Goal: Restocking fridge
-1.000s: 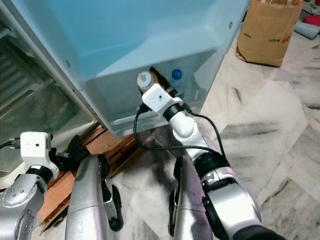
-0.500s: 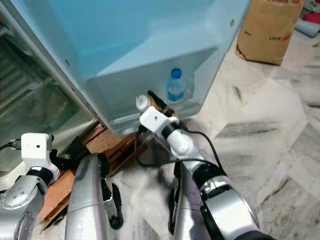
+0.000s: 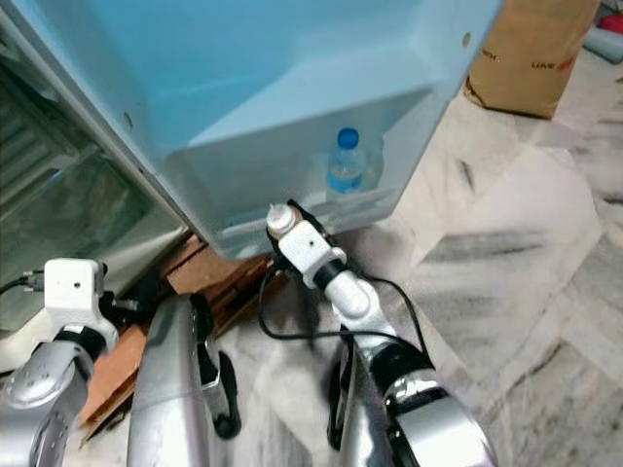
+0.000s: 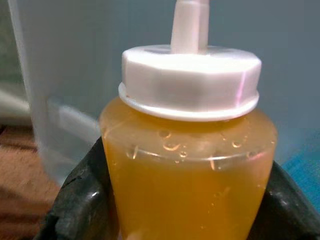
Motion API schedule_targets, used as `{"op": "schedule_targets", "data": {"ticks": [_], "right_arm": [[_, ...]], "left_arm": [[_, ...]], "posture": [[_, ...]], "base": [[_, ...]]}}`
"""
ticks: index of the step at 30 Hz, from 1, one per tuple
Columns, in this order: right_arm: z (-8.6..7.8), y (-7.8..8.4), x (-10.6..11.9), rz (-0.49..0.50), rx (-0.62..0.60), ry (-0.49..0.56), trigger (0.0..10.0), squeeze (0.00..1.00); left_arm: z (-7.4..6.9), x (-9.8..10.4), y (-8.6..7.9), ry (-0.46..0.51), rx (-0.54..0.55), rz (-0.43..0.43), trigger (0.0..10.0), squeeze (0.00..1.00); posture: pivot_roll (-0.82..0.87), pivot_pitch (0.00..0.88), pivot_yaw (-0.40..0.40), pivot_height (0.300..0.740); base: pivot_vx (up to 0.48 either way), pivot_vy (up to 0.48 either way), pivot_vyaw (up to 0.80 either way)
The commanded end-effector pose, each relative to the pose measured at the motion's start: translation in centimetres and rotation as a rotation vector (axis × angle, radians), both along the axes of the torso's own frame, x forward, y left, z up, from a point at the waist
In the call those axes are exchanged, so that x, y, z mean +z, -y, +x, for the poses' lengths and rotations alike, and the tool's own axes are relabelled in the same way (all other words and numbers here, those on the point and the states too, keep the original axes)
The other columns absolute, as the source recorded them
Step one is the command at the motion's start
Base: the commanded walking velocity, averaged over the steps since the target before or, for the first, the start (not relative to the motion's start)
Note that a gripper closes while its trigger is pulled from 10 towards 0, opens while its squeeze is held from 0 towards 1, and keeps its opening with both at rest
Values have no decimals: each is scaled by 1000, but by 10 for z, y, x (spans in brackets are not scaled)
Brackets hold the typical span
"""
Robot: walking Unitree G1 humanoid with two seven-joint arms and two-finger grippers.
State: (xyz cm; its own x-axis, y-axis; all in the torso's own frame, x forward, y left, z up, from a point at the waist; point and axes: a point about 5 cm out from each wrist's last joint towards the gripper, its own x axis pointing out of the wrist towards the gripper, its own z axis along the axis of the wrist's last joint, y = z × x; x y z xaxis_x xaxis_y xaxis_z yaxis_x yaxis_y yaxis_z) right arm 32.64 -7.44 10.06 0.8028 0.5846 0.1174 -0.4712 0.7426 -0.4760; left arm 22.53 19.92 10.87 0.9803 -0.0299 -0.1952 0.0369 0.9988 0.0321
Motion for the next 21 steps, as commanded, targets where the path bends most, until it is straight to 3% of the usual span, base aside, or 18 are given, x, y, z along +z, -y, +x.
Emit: {"op": "schedule_targets", "data": {"ticks": [1,4,7,9,12,14,17,21], "right_arm": [[1,-7,23,39,31,125,10000,0],[5,-12,51,40,48,261,10000,0],[7,-12,66,44,47,324,10000,0],[8,-12,92,64,62,417,10000,0],[3,-14,103,63,99,468,10000,0],[-3,-16,106,48,129,491,10000,0],[-16,-16,92,-73,203,545,10000,0],[-16,-7,64,-294,237,608,10000,0]], "left_arm": [[-3,-3,0,-19,-3,8,10000,0],[-2,-2,1,-14,-15,15,10000,0],[-2,-1,1,-12,-18,18,10000,0],[-1,0,-1,-6,-8,21,10000,0],[-1,0,-1,-6,-6,21,10000,0],[0,-1,0,-5,-7,20,10000,0],[0,-1,1,-1,-12,25,10000,0],[2,-1,1,2,-13,24,10000,0]], "posture": [[169,339,29,529],[176,337,33,529],[179,335,30,529],[181,331,27,529],[181,331,25,529],[180,329,24,529],[174,324,23,529],[168,324,25,529]], "base": [[0,0,0],[0,0,0],[0,0,0],[0,0,0],[0,0,0],[0,0,0],[0,0,0],[0,0,0]]}}
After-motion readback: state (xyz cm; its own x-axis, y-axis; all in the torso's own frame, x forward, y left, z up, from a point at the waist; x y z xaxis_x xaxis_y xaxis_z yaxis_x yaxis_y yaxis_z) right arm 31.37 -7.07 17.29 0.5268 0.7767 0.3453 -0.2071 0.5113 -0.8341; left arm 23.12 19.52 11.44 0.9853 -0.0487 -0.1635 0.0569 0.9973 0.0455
